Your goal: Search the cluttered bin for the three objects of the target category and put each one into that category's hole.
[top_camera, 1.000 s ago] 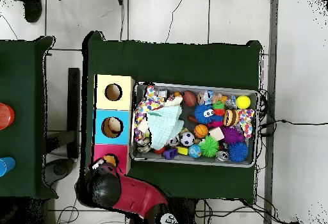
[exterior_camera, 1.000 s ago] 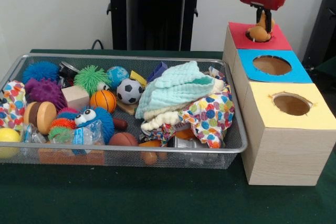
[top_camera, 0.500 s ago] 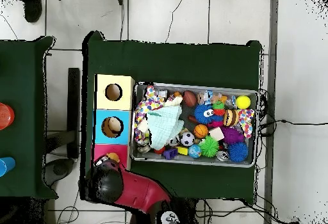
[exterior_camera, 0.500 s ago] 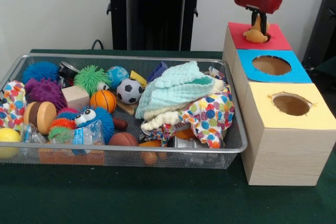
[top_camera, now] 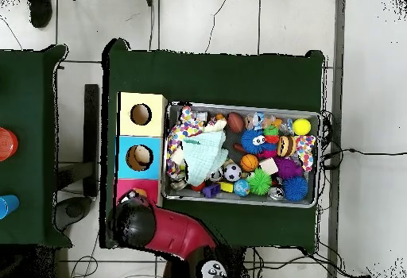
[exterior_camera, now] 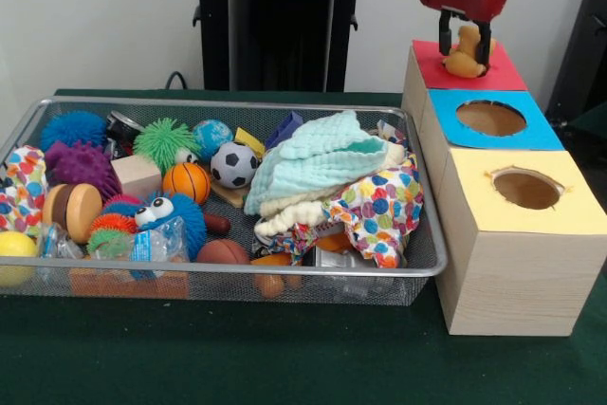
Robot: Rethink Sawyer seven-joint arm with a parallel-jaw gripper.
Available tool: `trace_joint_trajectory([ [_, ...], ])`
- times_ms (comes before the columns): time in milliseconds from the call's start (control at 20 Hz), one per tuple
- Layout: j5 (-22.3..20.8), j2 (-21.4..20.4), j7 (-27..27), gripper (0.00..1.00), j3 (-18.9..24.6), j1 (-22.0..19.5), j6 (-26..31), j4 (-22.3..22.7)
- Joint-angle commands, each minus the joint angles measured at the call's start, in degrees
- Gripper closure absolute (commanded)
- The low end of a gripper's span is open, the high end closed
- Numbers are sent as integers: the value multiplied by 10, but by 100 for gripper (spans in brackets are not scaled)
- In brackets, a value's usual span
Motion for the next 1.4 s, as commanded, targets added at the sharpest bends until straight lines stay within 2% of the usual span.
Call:
trace_joint_trajectory([
  [50,-4,-5,58,0,16,-33,-33,-52],
  [400,-3,0,64,0,20,-33,-40,-49],
  [700,3,-16,69,0,20,-29,-21,-44],
  [1000,16,-47,81,0,33,-25,-6,-22],
  [1200,28,-95,80,0,43,-34,23,-2],
  [1300,28,-113,83,0,28,-28,62,-13],
  [1400,25,-113,82,0,21,-28,80,-25],
])
